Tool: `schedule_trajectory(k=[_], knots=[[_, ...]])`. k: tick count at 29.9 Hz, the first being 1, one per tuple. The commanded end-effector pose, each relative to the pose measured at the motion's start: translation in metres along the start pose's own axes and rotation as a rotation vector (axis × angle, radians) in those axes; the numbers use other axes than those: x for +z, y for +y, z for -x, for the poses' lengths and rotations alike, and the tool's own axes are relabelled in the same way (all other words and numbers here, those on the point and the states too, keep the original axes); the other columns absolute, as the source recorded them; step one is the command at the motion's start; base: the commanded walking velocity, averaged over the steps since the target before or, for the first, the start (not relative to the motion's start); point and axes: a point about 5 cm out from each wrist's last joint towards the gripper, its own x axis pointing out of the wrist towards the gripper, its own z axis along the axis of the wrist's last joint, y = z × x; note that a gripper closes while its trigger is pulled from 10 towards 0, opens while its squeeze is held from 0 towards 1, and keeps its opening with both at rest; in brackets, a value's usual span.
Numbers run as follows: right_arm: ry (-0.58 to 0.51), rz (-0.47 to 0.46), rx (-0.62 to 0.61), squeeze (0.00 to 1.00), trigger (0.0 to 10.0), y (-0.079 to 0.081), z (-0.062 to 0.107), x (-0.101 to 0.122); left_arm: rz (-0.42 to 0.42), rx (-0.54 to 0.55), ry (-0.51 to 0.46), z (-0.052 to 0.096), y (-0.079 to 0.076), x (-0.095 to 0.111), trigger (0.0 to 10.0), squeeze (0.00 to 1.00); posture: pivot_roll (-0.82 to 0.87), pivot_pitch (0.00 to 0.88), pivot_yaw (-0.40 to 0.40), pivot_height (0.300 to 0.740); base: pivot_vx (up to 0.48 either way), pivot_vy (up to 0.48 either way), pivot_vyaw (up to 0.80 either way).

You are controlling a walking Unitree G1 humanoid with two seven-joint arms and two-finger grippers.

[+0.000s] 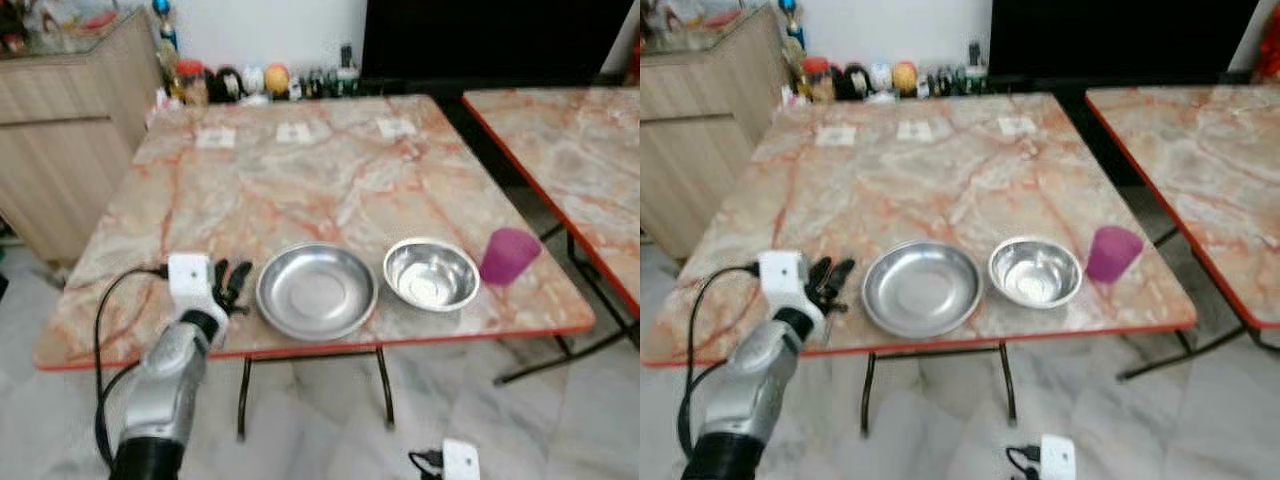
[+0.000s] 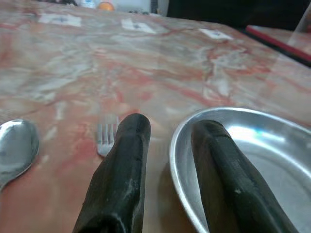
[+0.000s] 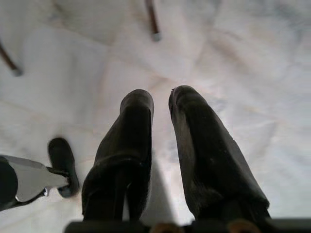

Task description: Setting the table

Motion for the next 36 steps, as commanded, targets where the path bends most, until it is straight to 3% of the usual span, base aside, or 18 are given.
schedule_trajectory(k=[1,6,10,12,14,18,22,27,33,36], knots=[[0.005,0.004,0.018,0.0,10.0,0.006,0.0,-0.001,-0.023,0.024,-0.019,0.001,0.005,0.001,10.0,0.0,0.14,0.026,-0.021,0.74,0.0,0.0,0.0],[0.004,0.009,0.02,0.0,10.0,0.005,0.0,0.0,-0.016,0.034,-0.025,0.001,0.006,0.001,10.0,0.0,0.14,0.023,-0.023,0.74,0.0,0.0,0.0],[0.003,0.009,0.02,0.0,10.0,0.005,0.0,0.001,0.034,0.036,-0.01,0.0,0.006,-0.001,10.0,0.0,0.14,0.02,-0.025,0.74,0.0,0.0,0.0],[0.003,0.008,0.02,0.0,10.0,0.005,0.0,0.001,0.085,0.065,-0.088,0.0,0.009,0.004,10.0,0.0,0.13,0.023,-0.031,0.74,0.0,0.0,0.0],[0.003,0.018,0.023,0.0,10.0,0.005,-0.001,0.001,0.046,0.063,-0.142,0.005,0.009,0.003,10.0,0.0,0.13,0.025,-0.033,0.74,0.0,0.0,0.0],[0.001,0.023,0.022,0.0,10.0,0.004,-0.001,0.001,-0.036,0.036,-0.117,0.011,0.004,-0.005,10.0,0.0,0.12,0.029,-0.038,0.74,0.0,0.0,0.0],[0.001,0.027,0.021,0.0,10.0,0.004,0.0,0.001,-0.034,0.044,-0.061,0.009,0.004,-0.012,10.0,0.0,0.12,0.031,-0.039,0.74,0.0,0.0,0.0],[-0.001,0.025,0.021,0.0,10.0,0.004,0.0,0.001,0.09,0.107,0.031,-0.002,0.013,-0.017,10.0,0.0,0.12,0.031,-0.033,0.74,0.0,0.0,0.0],[0.002,0.026,0.023,0.0,10.0,0.004,0.0,0.001,0.257,0.188,0.094,-0.002,0.022,-0.026,10.0,0.0,0.12,0.032,-0.029,0.74,0.0,0.0,0.0],[0.004,0.026,0.023,0.0,10.0,0.004,0.0,0.001,0.257,0.185,0.087,-0.002,0.023,-0.025,10.0,0.0,0.12,0.032,-0.029,0.74,0.0,0.0,0.0]])
